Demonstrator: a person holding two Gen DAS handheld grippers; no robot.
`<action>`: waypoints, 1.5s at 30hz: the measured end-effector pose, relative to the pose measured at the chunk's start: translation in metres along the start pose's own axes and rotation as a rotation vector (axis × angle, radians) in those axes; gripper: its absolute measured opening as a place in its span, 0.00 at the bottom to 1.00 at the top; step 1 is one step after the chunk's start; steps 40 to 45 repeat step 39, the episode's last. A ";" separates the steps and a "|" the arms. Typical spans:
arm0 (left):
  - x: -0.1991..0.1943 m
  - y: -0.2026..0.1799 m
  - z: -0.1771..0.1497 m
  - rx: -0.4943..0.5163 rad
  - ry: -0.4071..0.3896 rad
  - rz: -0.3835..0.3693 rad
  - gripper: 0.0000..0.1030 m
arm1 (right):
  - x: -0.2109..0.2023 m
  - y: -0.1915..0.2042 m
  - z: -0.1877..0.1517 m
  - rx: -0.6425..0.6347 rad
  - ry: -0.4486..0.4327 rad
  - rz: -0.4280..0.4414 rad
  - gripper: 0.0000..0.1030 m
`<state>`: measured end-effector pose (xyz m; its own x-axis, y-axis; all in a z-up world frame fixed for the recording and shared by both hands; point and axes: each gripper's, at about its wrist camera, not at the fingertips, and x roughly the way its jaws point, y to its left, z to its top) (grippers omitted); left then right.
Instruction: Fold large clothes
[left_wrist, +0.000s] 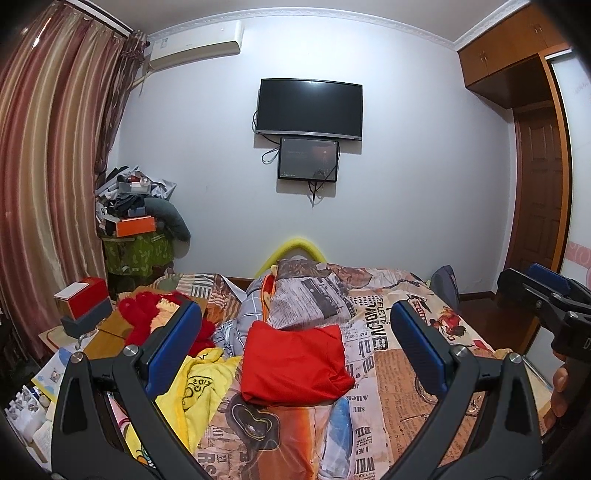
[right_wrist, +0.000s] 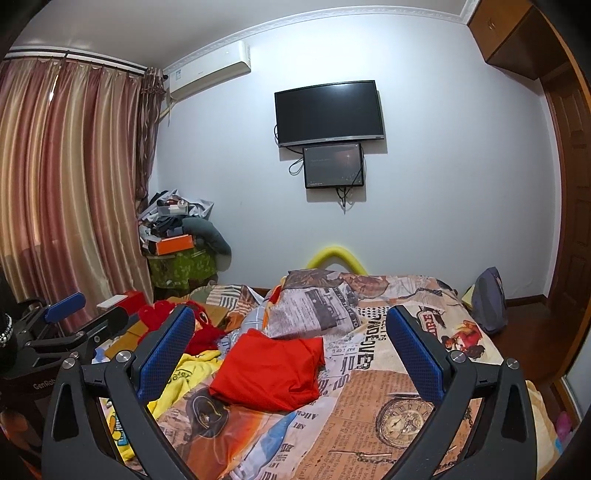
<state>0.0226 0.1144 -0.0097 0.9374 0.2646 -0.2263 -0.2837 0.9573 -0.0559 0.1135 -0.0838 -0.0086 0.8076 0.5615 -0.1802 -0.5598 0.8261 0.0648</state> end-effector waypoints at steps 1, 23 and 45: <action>-0.001 0.000 0.000 -0.002 -0.001 0.000 1.00 | -0.001 0.000 0.001 -0.001 0.001 -0.001 1.00; 0.004 0.006 0.000 0.001 0.027 -0.089 1.00 | -0.001 0.004 0.002 -0.002 0.000 0.005 1.00; -0.001 0.004 -0.001 0.004 0.020 -0.076 1.00 | -0.002 0.005 0.003 0.008 -0.008 0.002 1.00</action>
